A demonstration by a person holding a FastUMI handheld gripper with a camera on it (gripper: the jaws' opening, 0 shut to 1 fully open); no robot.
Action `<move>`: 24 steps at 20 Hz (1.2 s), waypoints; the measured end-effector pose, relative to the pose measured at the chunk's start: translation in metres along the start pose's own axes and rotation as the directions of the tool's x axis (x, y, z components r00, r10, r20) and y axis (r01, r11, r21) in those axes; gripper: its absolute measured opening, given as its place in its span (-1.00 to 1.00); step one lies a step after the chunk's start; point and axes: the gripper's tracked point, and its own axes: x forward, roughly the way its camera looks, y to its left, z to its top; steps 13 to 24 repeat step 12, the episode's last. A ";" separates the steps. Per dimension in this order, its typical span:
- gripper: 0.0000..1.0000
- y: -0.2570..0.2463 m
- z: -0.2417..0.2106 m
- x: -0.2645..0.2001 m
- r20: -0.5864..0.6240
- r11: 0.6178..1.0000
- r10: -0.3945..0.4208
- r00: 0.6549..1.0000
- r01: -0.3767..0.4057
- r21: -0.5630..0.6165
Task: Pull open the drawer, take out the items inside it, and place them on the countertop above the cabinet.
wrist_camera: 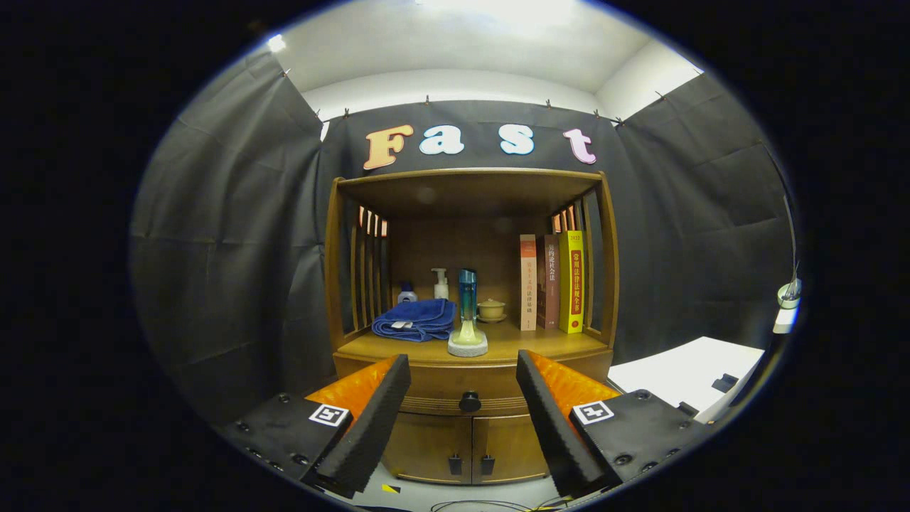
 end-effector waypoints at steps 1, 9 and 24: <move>0.97 0.001 -0.001 0.000 -0.005 1.000 0.001 1.000 -0.001 0.002; 0.97 -0.002 -0.005 0.000 -0.016 1.000 -0.012 1.000 0.012 0.015; 0.97 -0.001 -0.006 0.001 -0.018 1.000 -0.012 1.000 0.013 0.020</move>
